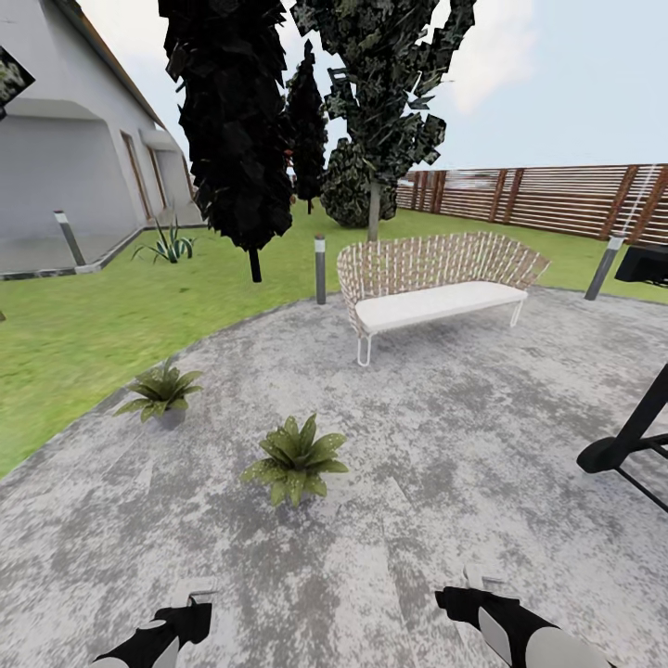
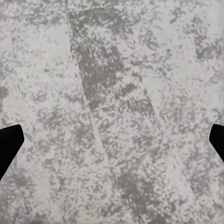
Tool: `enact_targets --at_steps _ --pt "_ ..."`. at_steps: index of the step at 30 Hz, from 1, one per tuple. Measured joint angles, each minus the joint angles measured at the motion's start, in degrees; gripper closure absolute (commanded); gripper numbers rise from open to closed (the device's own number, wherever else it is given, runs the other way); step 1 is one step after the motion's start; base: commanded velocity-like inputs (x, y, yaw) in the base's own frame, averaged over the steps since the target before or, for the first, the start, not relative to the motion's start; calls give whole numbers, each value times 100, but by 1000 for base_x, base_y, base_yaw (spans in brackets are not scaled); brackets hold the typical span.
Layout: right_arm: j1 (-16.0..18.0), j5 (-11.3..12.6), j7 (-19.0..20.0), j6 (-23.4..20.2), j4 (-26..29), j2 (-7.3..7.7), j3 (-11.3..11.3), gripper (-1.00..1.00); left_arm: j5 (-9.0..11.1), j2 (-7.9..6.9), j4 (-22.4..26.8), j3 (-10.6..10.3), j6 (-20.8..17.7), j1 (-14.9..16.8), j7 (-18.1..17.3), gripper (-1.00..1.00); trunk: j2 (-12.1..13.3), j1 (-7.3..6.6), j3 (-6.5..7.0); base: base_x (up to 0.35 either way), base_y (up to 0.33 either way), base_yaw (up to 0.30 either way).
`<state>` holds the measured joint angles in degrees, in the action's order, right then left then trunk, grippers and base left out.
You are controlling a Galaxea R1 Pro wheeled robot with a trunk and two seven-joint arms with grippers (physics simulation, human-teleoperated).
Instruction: Pick up the pesticide atomizer in the garden and spray insectifuge to fully cover both potted plants in the garden.
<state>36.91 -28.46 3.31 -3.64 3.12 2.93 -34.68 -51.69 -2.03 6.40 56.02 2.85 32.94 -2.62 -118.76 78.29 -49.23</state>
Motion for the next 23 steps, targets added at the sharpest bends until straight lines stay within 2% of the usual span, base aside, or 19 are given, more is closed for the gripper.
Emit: enact_targets --at_steps 10,23 --pt "0 0 0 1 0 -2 1 -100 -10 2 -353 0 20 -122 -2 100 0 0 1 0 0 0" --pt "0 0 0 1 0 -2 1 -100 -10 2 -387 -1 30 -123 -2 100 0 0 2 0 0 0"
